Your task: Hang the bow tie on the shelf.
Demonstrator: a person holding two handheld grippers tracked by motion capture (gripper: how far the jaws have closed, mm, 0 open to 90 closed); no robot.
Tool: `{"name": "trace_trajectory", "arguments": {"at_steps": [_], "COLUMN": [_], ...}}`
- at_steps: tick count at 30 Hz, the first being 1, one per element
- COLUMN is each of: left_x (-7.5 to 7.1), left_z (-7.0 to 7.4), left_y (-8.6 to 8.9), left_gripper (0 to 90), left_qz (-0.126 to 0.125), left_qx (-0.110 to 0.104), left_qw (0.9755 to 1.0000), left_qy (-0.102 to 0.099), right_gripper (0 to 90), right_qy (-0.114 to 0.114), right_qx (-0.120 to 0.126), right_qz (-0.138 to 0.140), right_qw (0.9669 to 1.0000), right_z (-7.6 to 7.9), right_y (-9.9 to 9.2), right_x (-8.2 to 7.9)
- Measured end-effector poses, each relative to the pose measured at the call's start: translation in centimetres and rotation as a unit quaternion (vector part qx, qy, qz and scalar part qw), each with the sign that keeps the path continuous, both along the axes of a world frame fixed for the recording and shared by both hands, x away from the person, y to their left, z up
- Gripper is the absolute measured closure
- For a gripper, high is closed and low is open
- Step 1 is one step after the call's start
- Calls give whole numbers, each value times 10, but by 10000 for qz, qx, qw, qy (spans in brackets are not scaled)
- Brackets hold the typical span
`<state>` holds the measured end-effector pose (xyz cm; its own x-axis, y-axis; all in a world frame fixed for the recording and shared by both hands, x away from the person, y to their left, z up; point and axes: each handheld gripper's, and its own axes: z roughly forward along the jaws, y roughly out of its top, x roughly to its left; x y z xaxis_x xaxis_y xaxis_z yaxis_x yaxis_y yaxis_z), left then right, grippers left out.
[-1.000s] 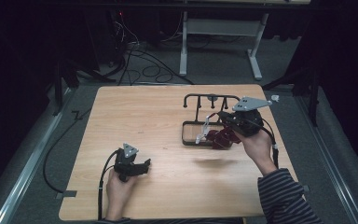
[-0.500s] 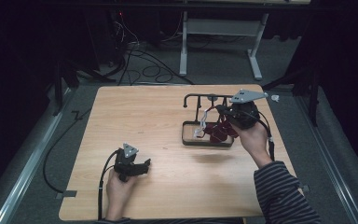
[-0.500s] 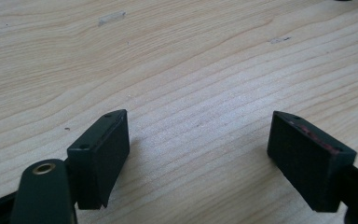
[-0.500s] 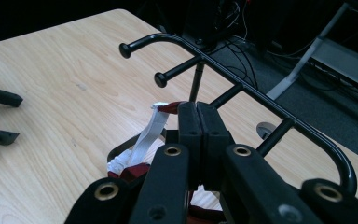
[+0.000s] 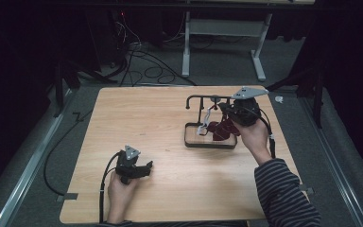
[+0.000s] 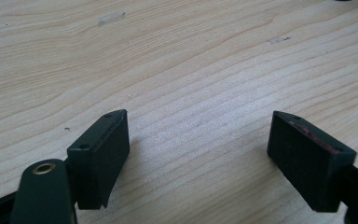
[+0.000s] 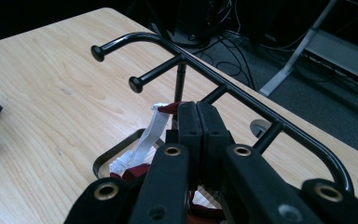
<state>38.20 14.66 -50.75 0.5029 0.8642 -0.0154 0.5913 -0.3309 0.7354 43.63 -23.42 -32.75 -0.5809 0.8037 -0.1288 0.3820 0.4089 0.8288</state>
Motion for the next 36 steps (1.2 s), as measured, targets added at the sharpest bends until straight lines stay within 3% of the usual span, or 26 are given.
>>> {"name": "trace_trajectory", "arguments": {"at_steps": [15,17,36], "left_x": [0,0,0], "left_z": [0,0,0], "left_y": [0,0,0], "left_gripper": [212,212,212], "left_qz": [0,-1,-1], "left_qx": [0,-1,-2], "left_qw": [10000,10000,10000], "left_qy": [-7,-7,-8], "right_gripper": [900,861,745], "right_qy": [113,121,81], "right_qx": [25,29,73], "right_qz": [-166,-173,-183], "right_qw": [9998,9998,9998], "right_z": [-5,-5,-2], "right_y": [4,5,-3], "right_x": [17,17,7]}}
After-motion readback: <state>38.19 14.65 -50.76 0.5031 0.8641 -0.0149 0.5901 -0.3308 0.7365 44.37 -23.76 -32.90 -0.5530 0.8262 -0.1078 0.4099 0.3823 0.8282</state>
